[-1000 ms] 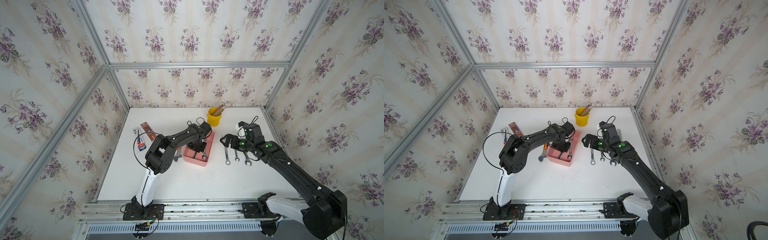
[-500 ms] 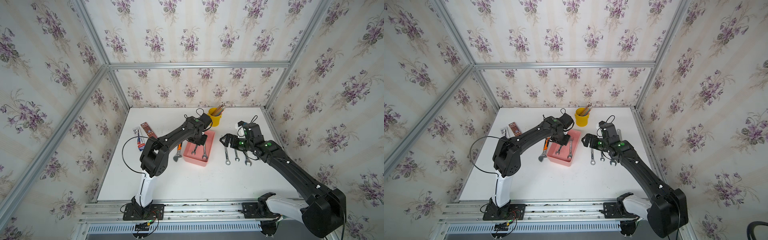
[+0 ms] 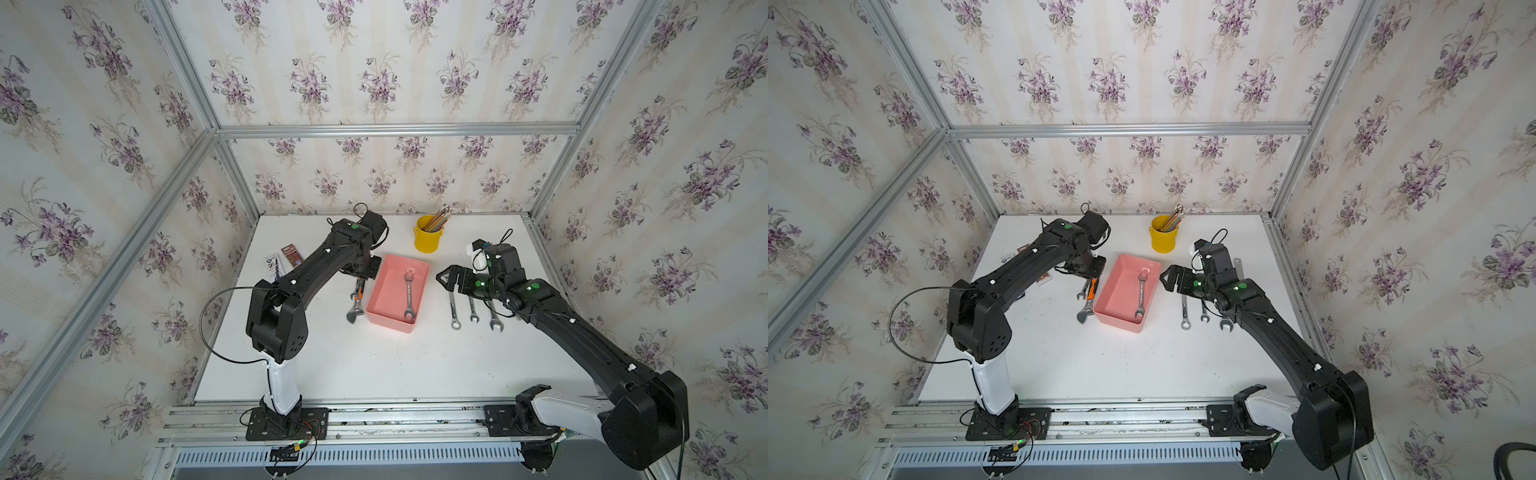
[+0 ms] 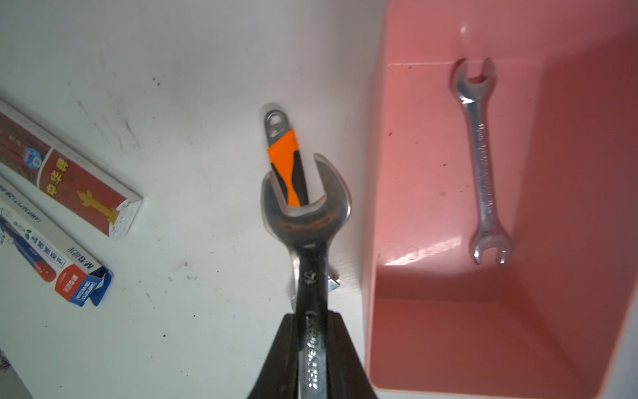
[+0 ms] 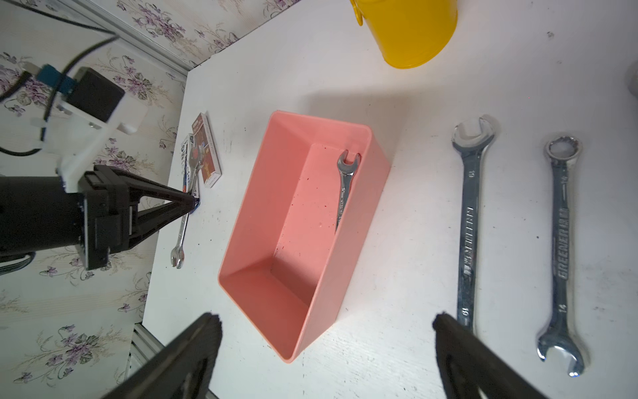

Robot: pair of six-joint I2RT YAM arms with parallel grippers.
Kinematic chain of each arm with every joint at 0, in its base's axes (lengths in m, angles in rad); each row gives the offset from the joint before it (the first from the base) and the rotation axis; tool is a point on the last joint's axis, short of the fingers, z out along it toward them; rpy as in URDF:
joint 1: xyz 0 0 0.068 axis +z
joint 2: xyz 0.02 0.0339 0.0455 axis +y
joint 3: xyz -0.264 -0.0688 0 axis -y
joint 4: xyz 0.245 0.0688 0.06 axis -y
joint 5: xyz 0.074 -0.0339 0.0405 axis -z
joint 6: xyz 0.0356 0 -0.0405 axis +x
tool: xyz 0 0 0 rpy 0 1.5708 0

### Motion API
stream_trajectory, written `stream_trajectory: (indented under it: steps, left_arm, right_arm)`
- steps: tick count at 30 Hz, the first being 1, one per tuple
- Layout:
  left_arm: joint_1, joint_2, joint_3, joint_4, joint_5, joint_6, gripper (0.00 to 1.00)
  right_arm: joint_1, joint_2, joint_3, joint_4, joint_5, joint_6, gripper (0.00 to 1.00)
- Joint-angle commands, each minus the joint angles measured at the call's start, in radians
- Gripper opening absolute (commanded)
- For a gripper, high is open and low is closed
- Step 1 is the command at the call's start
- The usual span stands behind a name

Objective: Take out the wrench from the storage box
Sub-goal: Place the wrench at the center of the board.

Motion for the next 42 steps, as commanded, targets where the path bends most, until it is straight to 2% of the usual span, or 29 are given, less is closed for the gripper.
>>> stream_trajectory:
  steps: [1,11,21,27,31,37,42]
  left_arm:
    - [0.042,-0.004,-0.061,0.054,-0.010,0.029,0.14]
    - [0.117,0.117,-0.174,0.203,0.015,0.016,0.14]
    - [0.148,0.193,-0.215,0.246,0.012,-0.027,0.16]
    - [0.158,0.204,-0.253,0.266,-0.002,-0.034,0.25]
    - [0.163,0.181,-0.240,0.243,-0.008,-0.029,0.35]
    - [0.146,0.067,-0.187,0.171,0.028,-0.059,0.37]
    - [0.068,-0.042,-0.119,0.120,0.079,-0.116,0.37]
  right_arm:
    - [-0.001,0.005,0.011,0.017,-0.013,-0.011,1.00]
    - [0.000,0.008,0.030,-0.014,-0.011,-0.032,1.00]
    - [0.000,0.002,0.020,-0.028,-0.006,-0.037,1.00]
    - [-0.002,-0.002,0.015,-0.032,-0.005,-0.040,0.99]
    - [-0.002,-0.010,0.014,-0.035,-0.004,-0.045,1.00]
    - [-0.010,-0.018,0.024,-0.047,-0.003,-0.054,1.00]
    - [-0.022,-0.026,0.025,-0.052,-0.002,-0.063,1.00]
